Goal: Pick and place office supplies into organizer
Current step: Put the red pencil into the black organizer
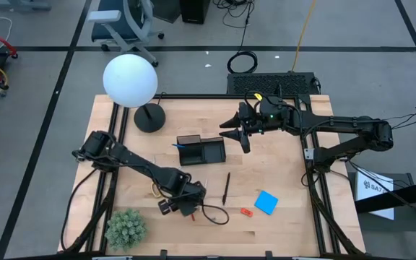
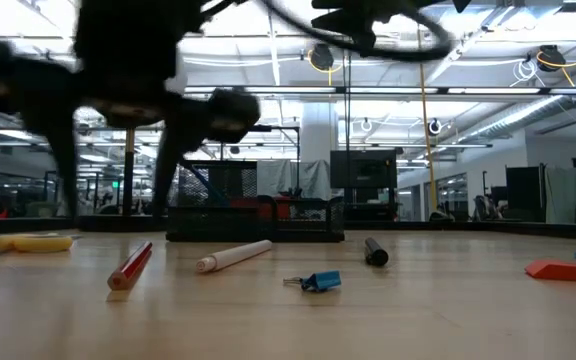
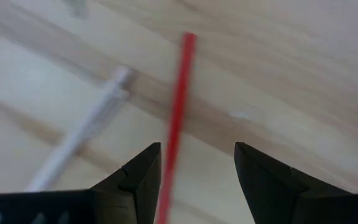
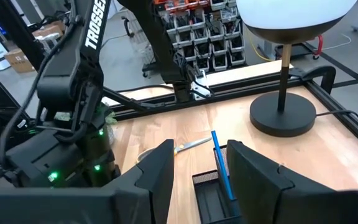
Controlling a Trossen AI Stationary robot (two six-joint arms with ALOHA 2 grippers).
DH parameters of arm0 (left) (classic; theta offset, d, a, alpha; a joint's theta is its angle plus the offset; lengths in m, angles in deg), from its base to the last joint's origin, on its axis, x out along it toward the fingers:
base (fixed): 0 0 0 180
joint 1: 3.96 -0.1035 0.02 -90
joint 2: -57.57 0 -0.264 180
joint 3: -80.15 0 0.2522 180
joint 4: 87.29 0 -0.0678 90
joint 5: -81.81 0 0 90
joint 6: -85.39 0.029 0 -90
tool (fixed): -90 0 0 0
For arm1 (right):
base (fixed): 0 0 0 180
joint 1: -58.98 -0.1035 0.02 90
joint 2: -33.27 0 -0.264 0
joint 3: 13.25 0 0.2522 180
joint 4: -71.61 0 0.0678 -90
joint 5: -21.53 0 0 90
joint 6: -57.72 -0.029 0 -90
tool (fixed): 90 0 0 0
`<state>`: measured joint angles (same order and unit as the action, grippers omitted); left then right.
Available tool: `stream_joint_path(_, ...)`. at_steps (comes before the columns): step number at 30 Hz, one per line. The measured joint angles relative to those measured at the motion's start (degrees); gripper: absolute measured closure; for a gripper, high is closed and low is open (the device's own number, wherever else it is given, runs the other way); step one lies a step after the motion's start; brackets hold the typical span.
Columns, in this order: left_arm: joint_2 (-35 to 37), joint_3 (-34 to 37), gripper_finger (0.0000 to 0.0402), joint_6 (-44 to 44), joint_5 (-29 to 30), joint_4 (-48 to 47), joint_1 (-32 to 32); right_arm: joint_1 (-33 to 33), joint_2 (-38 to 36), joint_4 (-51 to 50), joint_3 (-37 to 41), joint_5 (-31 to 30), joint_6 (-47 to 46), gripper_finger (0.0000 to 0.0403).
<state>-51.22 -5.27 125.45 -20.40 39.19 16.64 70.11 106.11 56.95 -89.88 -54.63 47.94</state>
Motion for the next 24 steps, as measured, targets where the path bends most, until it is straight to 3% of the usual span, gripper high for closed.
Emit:
stream_joint_path(7,0.1,3.5,0.0206,-0.3,1.8,5.0,0.5,0.0,0.0,-0.9,0.0,0.0,0.0,0.0264)
stream_joint_path(24,0.0,3.2,0.0206,-2.8,4.9,8.8,-0.2,0.0,0.0,-1.2,0.0,0.0,0.0,0.0264)
